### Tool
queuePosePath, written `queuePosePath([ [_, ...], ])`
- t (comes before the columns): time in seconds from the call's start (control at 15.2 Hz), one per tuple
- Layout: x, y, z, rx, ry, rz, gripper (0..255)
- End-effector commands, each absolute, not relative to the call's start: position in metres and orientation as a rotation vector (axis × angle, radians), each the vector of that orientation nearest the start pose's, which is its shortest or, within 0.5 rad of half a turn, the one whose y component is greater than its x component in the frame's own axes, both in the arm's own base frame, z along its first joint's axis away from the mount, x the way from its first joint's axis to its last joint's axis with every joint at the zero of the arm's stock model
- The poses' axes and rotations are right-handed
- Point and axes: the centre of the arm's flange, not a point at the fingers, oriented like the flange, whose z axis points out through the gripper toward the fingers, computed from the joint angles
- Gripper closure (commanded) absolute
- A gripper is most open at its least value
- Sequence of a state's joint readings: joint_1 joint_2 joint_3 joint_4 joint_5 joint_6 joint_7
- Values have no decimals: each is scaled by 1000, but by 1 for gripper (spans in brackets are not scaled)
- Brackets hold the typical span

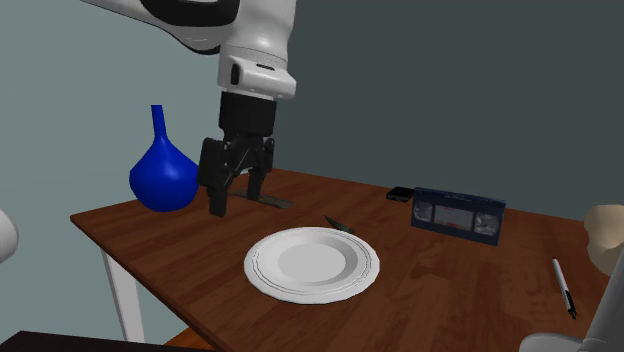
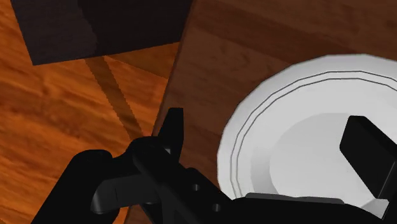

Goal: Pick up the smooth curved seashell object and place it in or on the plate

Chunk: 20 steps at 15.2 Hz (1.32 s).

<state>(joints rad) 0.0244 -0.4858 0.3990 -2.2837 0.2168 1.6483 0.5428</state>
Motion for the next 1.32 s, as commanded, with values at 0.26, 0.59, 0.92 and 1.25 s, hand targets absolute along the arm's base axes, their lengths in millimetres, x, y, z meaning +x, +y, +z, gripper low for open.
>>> queuePosePath([
  [0.26, 379, 266, 489, -3122, 528, 283, 0],
  [0.59, 413, 318, 473, -3082, 678, 287, 0],
  [0.92, 452, 366, 458, -3036, 825, 290, 0],
  [1.25, 495, 409, 442, -2982, 969, 293, 0],
])
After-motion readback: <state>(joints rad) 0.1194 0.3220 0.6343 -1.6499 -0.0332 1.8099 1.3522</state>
